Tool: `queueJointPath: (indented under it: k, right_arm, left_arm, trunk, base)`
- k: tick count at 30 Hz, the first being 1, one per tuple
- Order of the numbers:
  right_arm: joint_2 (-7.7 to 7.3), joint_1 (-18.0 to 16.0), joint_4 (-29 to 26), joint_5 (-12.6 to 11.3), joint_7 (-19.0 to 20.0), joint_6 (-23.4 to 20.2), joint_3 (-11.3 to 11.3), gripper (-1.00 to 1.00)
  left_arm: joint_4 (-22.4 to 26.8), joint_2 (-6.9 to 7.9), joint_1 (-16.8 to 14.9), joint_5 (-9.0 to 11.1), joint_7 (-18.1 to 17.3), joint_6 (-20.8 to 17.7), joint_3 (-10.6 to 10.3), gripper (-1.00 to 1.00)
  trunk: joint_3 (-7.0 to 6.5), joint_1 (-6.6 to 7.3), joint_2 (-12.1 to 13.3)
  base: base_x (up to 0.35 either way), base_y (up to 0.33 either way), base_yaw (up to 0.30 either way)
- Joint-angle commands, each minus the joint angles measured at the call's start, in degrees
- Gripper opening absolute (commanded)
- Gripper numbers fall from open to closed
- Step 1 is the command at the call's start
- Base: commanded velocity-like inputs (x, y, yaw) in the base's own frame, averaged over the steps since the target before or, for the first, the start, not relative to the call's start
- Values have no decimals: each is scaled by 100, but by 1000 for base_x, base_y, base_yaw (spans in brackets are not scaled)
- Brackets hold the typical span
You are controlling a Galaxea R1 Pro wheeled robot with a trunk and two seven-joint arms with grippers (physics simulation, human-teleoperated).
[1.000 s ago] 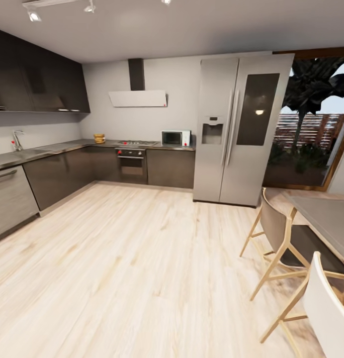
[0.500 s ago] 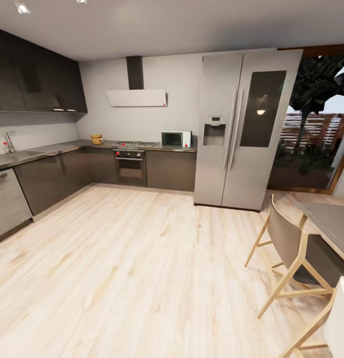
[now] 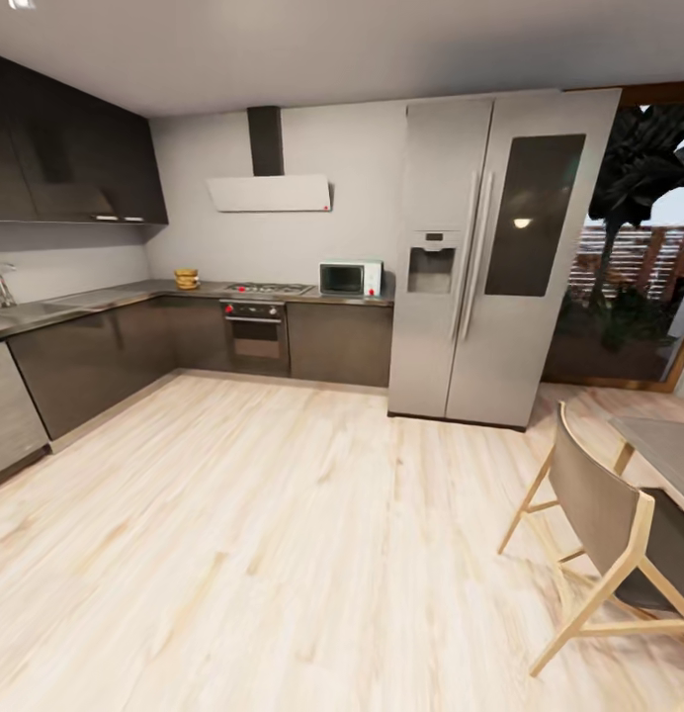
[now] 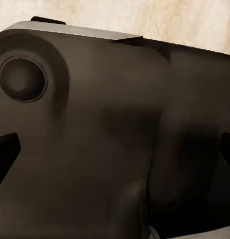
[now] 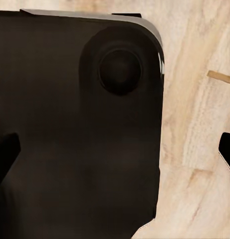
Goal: In the kitchen, take the popcorn bag from the countertop, put it into the microwave, and heat it until the popcorn is cooked so the cooked popcorn ends up inside the bag.
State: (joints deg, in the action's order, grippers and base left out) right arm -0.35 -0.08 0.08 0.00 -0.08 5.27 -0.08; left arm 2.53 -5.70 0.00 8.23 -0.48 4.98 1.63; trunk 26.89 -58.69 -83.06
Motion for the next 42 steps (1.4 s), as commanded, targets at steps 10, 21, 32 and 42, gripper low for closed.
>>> queueJointPath:
  k: [10,21,32,42]
  right_arm:
    - [8,-1,1,0,-1,18,-1,100]
    - [1,-1,1,0,-1,27,-1,100]
    - [9,-1,1,8,14,10,-1,100]
    - [-6,-1,1,9,17,17,-1,100]
  left_arm:
    - [2,-1,0,38,-5,11,13,100]
    - [2,-1,0,38,-5,11,13,100]
    - [2,-1,0,44,-5,11,13,100]
    - [2,-1,0,41,-5,11,13,100]
  trunk:
    - [4,-3,-2]
    - [4,-3,-2]
    - [4,-3,-2]
    - [4,-3,-2]
  base:
    - [321,0,0]
    - [321,0,0]
    - [321,0,0]
    - [321,0,0]
